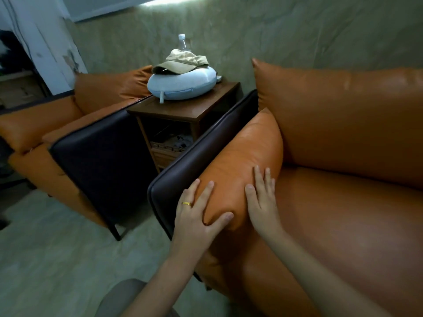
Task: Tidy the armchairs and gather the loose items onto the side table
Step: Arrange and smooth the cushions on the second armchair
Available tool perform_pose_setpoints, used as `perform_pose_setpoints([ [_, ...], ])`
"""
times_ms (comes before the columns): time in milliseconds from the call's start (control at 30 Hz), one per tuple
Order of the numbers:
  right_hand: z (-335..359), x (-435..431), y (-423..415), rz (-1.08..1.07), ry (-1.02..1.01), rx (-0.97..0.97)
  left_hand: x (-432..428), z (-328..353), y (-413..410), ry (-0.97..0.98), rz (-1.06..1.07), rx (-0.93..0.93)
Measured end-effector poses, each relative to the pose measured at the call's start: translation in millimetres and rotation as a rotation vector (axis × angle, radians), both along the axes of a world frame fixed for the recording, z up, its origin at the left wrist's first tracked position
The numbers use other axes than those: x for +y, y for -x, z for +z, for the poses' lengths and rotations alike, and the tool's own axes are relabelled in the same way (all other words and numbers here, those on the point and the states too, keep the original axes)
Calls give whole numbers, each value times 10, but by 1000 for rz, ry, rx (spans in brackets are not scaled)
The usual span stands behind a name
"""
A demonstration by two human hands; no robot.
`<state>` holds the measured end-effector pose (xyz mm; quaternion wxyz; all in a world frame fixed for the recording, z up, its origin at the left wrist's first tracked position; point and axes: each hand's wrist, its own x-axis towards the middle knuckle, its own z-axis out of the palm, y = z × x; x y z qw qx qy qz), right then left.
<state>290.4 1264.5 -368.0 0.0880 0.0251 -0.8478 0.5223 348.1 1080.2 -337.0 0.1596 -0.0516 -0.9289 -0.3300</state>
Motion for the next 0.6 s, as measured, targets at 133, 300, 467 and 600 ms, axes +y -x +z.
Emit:
perform_pose_setpoints([
  [133, -54, -96, -6, -56, 59, 95, -16, -69, 78, 80, -10, 221],
  [300, -135, -162, 63, -118, 113, 174, -2, -186, 235, 180, -46, 555],
  [467, -213, -248, 137, -200, 153, 213, 125, -303, 330, 88, -53, 676],
  [600, -286, -234, 219, -249, 186, 242, 240, -431, 452, 43, -58, 745],
])
